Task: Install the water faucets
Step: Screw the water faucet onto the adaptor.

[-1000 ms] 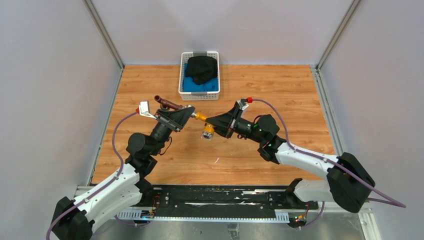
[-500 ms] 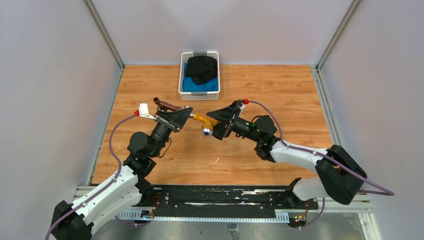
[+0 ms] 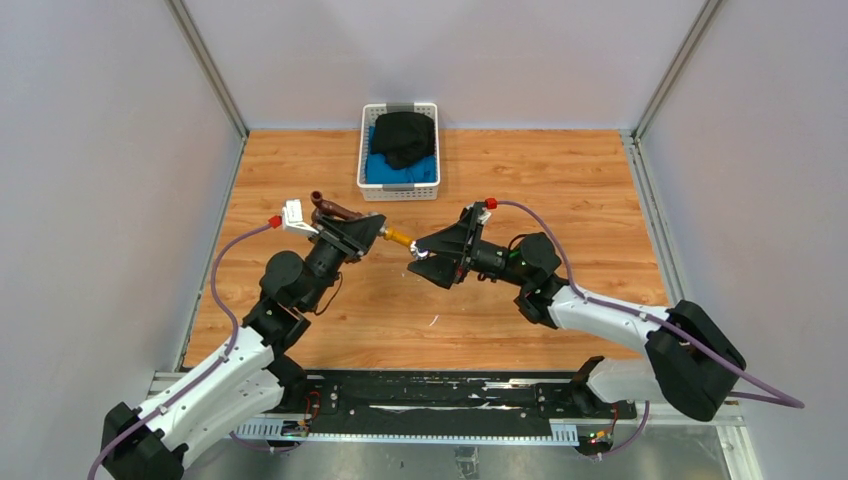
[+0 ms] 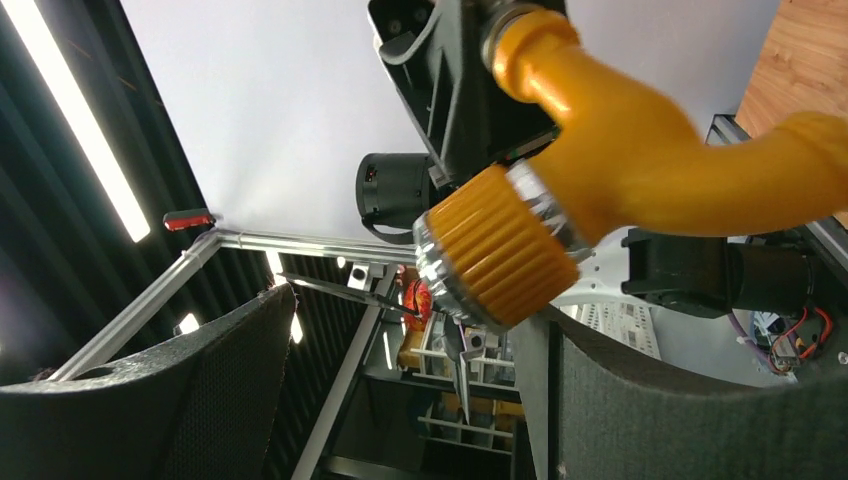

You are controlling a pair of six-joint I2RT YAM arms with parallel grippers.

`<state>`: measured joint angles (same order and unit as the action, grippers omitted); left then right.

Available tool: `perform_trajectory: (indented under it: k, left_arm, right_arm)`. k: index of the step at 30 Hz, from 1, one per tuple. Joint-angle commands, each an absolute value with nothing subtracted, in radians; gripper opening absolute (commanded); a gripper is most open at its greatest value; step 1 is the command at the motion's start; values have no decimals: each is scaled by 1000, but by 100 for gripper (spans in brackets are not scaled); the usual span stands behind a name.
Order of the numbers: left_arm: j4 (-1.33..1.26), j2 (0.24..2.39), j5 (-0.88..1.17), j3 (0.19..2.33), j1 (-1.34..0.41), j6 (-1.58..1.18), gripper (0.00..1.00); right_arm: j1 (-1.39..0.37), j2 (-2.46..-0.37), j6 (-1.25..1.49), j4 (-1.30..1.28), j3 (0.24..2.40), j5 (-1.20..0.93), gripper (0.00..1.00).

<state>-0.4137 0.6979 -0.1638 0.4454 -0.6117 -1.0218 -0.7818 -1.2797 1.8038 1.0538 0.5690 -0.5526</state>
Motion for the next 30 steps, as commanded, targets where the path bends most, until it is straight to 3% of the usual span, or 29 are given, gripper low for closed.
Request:
perform_trajectory:
  k: [1, 9, 13, 15, 17, 24, 30]
  left_arm:
    - [-396, 706, -185, 486, -607, -976, 0]
    - [-338, 710, -141, 517, -608, -968, 0]
    - [-276, 697, -102, 554, -608, -976, 0]
    - [-231, 687, -87, 576, -608, -977, 0]
    - [-182, 682, -76, 603, -607, -963, 0]
    - [-105, 701, -64, 650, -608, -1003, 0]
    - [141, 799, -16, 816, -609, -1047, 0]
  right_arm:
    - [-762, -1248, 1739, 1025, 605, -597, 77]
    - [-707, -1205, 1643, 885, 660, -621, 77]
    - [-662, -1104, 1371, 476, 735, -514, 77]
    - [-644, -1070, 1205, 301, 795, -442, 71]
    - [-637, -1056, 1070, 150, 871, -394, 70]
    - [-629, -1020, 753, -118, 1051, -397, 73]
    - [-638, -852, 422, -176, 978, -324, 72]
